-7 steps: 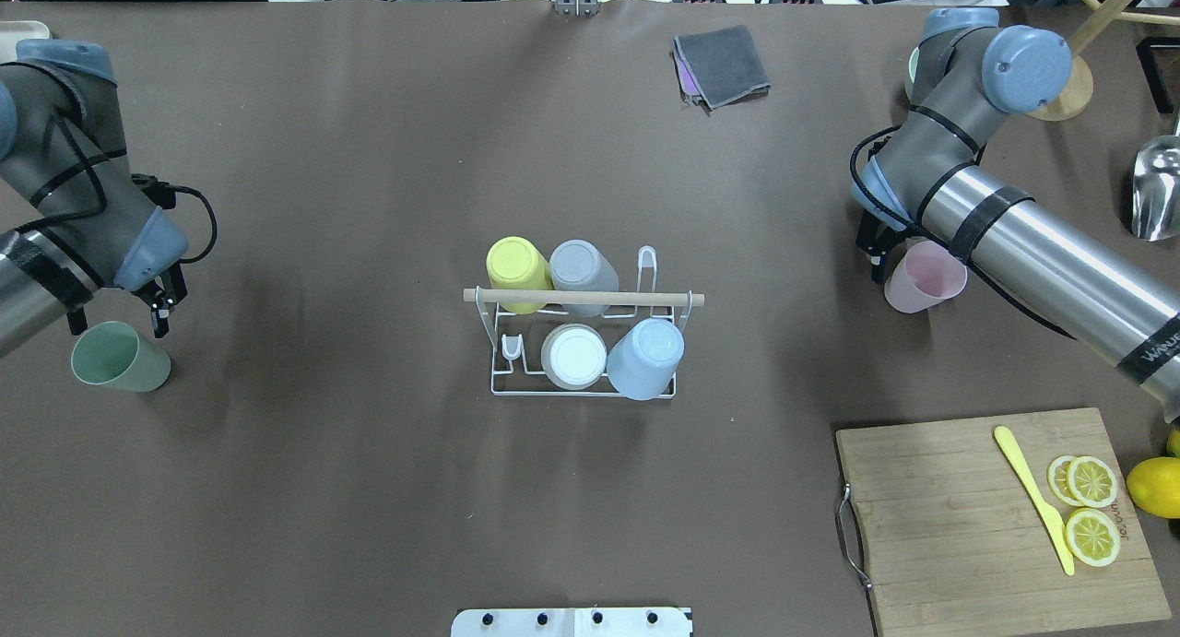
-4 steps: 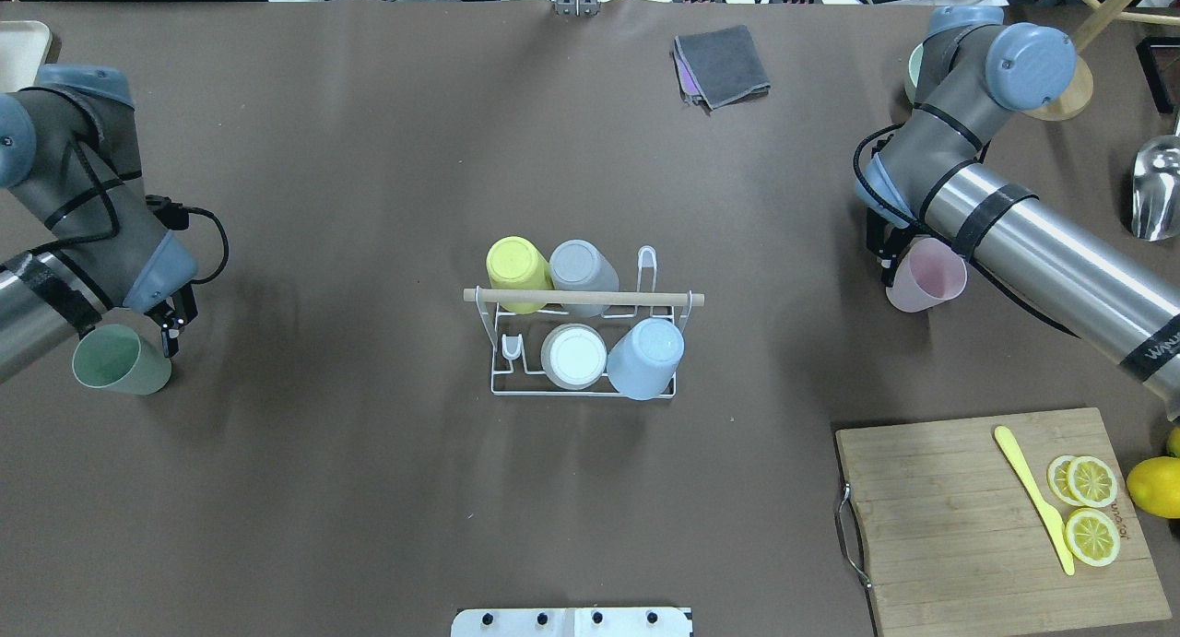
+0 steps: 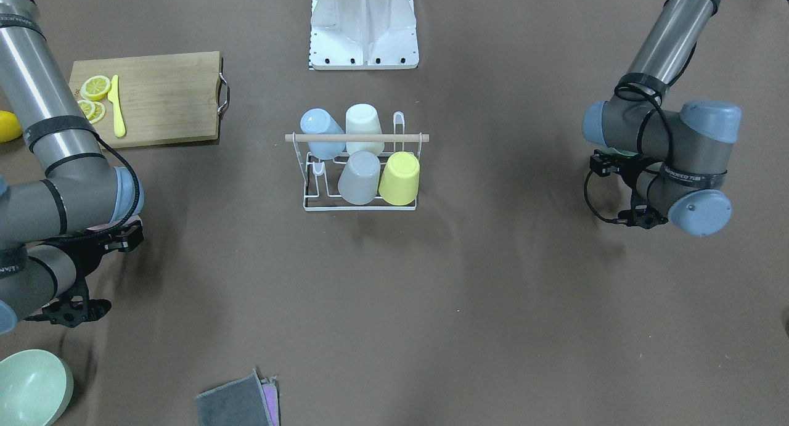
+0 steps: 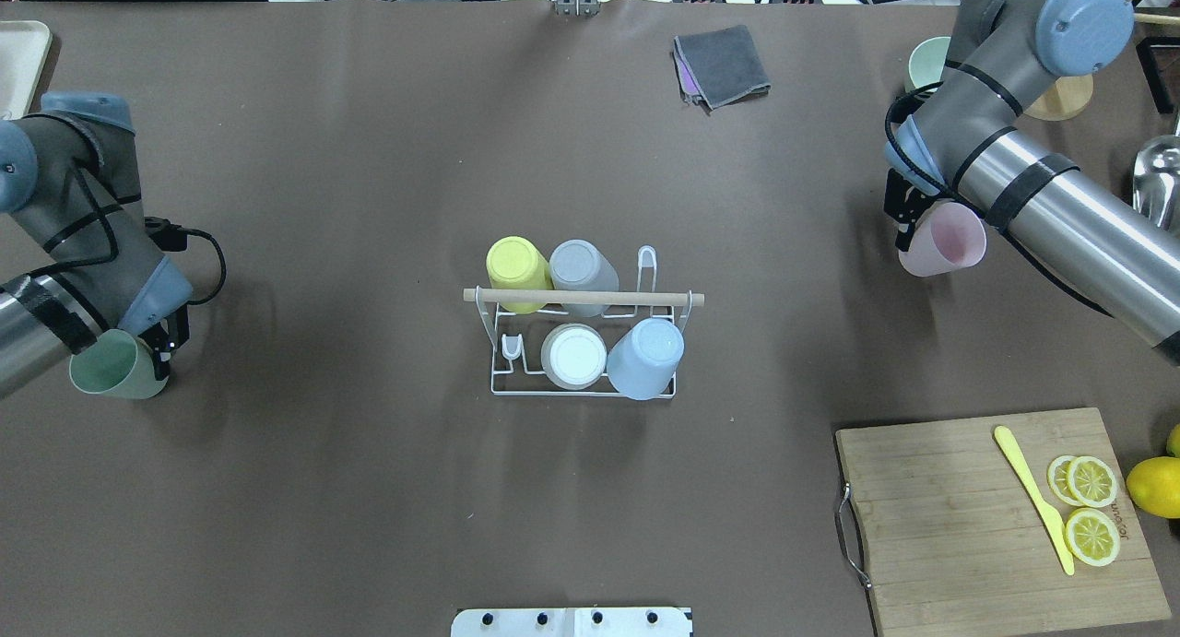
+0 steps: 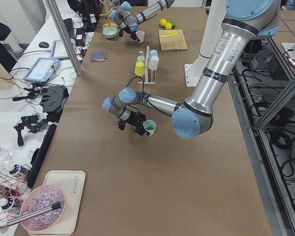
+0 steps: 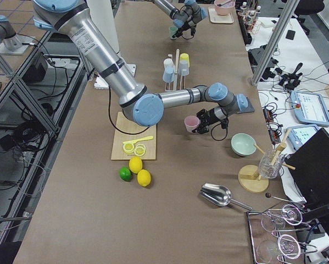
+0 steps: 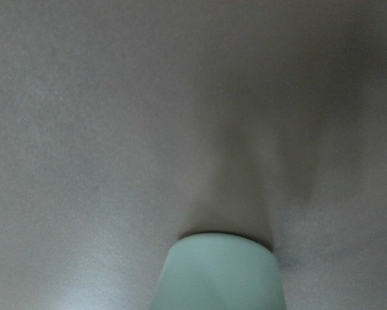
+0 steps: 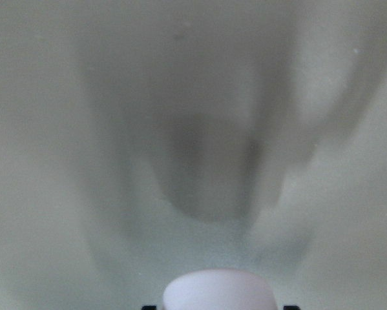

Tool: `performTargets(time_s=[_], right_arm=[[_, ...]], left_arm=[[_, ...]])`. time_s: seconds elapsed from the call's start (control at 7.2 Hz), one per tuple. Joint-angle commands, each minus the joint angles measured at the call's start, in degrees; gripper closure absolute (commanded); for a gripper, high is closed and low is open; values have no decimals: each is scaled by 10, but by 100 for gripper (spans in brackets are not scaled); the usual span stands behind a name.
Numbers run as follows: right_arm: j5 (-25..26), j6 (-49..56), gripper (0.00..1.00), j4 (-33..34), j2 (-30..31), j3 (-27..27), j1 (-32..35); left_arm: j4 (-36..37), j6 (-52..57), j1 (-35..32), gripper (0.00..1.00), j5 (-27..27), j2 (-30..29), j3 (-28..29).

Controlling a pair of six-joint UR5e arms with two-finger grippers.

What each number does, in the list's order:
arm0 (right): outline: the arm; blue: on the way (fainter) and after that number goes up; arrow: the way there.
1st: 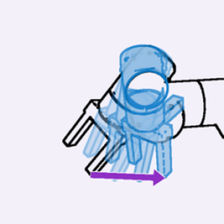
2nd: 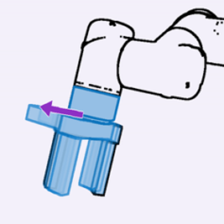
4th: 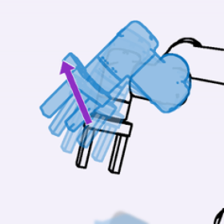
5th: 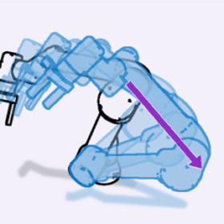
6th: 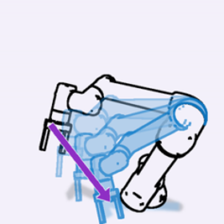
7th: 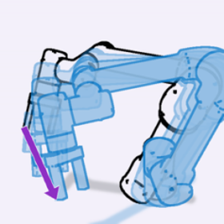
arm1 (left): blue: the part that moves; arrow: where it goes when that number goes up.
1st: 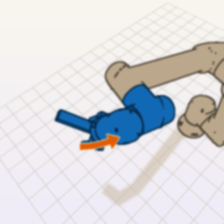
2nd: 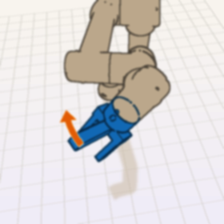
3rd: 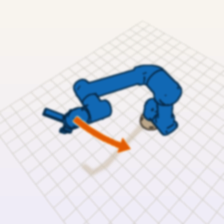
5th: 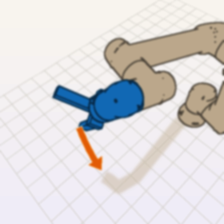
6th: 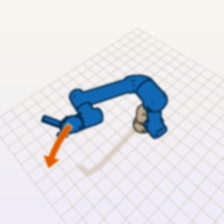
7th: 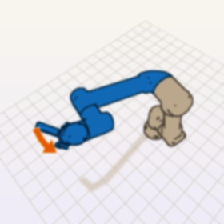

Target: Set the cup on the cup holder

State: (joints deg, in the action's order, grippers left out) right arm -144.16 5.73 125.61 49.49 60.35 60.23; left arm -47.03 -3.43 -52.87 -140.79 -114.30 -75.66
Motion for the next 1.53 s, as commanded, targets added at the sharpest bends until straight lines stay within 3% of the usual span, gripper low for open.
performTargets(time_s=[0.0, 0.14, 0.42, 0.83, 1.39], right_arm=[[-41, 19, 64, -106, 22, 86, 16], [-101, 17, 65, -206, 37, 86, 35], [-201, 17, 65, -309, 61, 85, 63], [-320, 42, 66, -431, 63, 82, 75], [-578, 405, 70, -451, 100, 76, 88]], left_arm=[[-4, 0, 3, 48, 0, 15, 3], [-11, 0, 3, 66, -1, 17, 3], [-9, -5, 4, 100, -25, 18, 7], [-8, 0, -16, 100, -41, 15, 5], [-43, -7, -125, 100, -49, 0, 6]])
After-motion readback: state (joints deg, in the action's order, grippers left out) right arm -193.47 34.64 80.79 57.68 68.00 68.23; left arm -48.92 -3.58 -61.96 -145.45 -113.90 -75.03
